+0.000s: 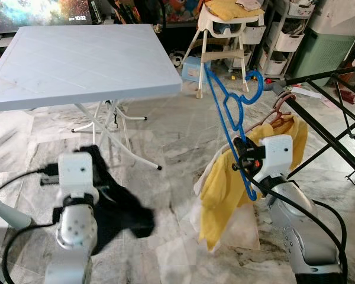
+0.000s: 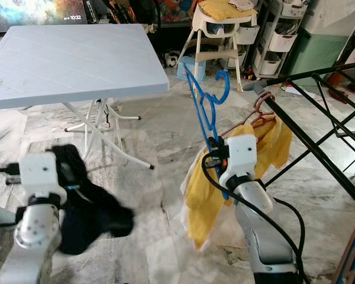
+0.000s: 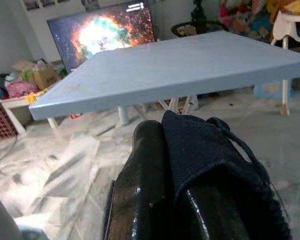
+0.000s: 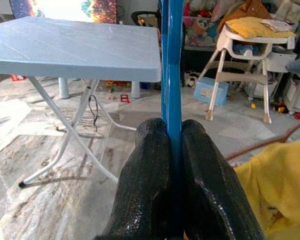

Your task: Hang hanger

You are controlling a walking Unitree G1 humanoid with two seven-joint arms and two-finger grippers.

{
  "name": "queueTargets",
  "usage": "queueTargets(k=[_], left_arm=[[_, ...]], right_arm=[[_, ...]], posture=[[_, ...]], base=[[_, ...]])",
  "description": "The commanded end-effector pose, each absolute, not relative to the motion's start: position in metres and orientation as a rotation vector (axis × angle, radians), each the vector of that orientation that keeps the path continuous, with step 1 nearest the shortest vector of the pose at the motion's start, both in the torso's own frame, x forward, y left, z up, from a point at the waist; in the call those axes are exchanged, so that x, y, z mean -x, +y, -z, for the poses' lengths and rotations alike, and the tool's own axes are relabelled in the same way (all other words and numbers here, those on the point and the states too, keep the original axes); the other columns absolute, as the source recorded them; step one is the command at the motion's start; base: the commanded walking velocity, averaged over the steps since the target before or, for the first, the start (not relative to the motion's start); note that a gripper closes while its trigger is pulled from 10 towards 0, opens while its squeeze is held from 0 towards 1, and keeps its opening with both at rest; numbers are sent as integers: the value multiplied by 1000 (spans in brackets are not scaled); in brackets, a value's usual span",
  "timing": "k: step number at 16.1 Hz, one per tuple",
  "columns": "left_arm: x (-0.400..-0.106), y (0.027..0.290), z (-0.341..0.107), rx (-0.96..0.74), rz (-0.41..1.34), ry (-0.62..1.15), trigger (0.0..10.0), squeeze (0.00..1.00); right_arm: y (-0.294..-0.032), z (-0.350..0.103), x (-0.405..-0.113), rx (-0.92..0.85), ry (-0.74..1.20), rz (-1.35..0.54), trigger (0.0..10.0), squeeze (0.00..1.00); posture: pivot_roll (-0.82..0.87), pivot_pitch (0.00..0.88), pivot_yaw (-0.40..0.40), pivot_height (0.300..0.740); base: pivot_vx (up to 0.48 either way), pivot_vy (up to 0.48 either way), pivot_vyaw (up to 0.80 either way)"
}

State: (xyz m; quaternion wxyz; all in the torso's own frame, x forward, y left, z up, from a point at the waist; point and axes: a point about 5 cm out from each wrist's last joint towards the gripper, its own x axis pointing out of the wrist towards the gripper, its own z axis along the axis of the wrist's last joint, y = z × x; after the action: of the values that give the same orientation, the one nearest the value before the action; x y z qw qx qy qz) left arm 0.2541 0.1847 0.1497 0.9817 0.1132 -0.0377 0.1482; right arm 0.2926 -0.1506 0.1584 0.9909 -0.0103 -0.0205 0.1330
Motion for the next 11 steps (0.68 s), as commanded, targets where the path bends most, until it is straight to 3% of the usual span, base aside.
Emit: queueTargets(k=[1,6,11], left_arm=[[-257,187,-157,-242,-312,-114,10000,0],[-258,186,-159,-234,-330,-114,10000,0],[-263,182,-160,-169,-294,-107,10000,0]], right_arm=[[-147,-165,-295,26,-74,-288,10000,0],[-145,-167,-296,28,-86,-304,10000,0],[-141,-167,-294,6,-92,-343,10000,0]], posture=[[8,44,-55,740],[8,55,-48,740],[10,67,-47,740]], base=[[0,0,0],[0,0,674],[0,0,96]])
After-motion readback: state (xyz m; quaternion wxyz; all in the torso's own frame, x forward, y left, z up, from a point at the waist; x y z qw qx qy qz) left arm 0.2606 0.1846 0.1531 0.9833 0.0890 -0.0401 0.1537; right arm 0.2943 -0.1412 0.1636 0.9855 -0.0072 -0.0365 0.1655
